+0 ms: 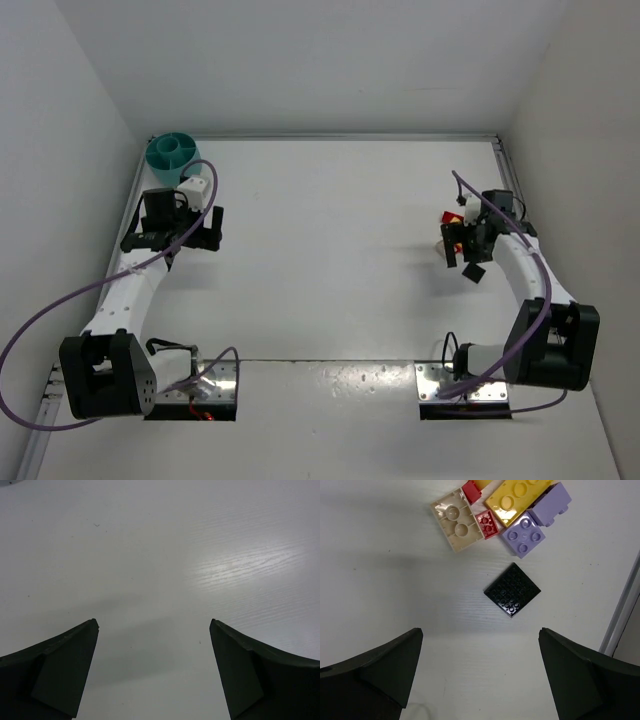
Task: Sort the legos into containers by color
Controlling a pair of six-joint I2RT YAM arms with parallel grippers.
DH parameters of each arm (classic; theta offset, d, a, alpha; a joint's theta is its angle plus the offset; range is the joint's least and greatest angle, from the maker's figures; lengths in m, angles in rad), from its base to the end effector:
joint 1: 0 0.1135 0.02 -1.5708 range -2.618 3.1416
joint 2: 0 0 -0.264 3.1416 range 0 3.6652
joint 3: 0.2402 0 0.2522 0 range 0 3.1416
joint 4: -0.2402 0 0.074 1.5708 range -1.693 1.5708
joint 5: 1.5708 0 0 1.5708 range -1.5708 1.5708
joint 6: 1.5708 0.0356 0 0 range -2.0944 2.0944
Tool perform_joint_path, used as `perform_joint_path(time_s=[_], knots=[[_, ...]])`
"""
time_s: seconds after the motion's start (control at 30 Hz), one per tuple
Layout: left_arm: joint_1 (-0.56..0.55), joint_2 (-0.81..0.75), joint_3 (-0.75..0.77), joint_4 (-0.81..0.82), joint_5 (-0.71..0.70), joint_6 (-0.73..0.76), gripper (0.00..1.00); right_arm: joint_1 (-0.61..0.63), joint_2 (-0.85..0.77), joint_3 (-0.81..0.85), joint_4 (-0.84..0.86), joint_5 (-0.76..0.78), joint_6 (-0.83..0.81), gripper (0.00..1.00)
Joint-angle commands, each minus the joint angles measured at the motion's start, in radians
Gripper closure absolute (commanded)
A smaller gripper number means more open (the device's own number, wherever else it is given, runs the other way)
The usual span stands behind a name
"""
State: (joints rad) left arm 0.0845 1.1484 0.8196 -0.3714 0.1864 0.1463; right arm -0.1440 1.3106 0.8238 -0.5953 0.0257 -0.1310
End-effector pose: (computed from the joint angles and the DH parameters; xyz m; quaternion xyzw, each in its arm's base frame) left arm 0.2460 0.0142 0.2618 0.0671 0.9012 -0.0355 0.4268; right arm 0.2454 -0.0365 0.2103 0.0094 0.9702 -0.0455 0.2379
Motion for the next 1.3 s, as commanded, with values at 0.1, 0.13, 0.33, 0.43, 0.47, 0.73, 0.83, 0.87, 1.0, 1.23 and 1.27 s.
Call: perform_joint_path(time_s=[0.1,0.13,0.33,0.43,0.47,0.73,0.83,0.87,1.0,1.23,1.27], knots=[[-0.005,-0.022,0.000,0.031,0.007,0.004,0.00,-0.025,0.050,0.086,0.066,0.013,0.053,0.06],[-0.005,-0.033,0.009,0.031,0.007,0.004,0.00,-0.034,0.064,0.095,0.066,0.023,0.063,0.07],[-0.005,-0.056,0.018,0.031,-0.002,0.004,0.00,-0.043,0.134,0.146,0.066,0.034,0.116,0.10],[-0.005,-0.056,0.018,0.040,-0.002,-0.005,0.00,-0.052,0.160,0.179,0.066,0.074,0.157,0.07],[-0.005,-0.046,0.027,0.051,-0.002,-0.005,0.00,-0.052,0.171,0.195,0.066,0.074,0.157,0.07],[-0.005,0.088,0.108,0.042,-0.048,-0.056,0.00,-0.074,0.344,0.281,0.040,0.037,0.225,0.35],[-0.005,0.099,0.108,0.042,-0.048,-0.056,0.00,-0.074,0.386,0.307,0.040,0.037,0.234,0.37],[-0.005,0.108,0.108,0.042,-0.048,-0.056,0.00,-0.084,0.397,0.316,0.031,0.037,0.246,0.37],[-0.005,0.108,0.099,0.051,-0.057,-0.065,0.00,-0.095,0.429,0.339,0.031,0.046,0.257,0.39],[-0.005,0.126,0.099,0.060,-0.048,-0.065,0.00,-0.124,0.487,0.368,0.051,0.046,0.275,0.40],[-0.005,0.126,0.099,0.060,-0.048,-0.065,0.00,-0.134,0.487,0.377,0.051,0.046,0.275,0.41]])
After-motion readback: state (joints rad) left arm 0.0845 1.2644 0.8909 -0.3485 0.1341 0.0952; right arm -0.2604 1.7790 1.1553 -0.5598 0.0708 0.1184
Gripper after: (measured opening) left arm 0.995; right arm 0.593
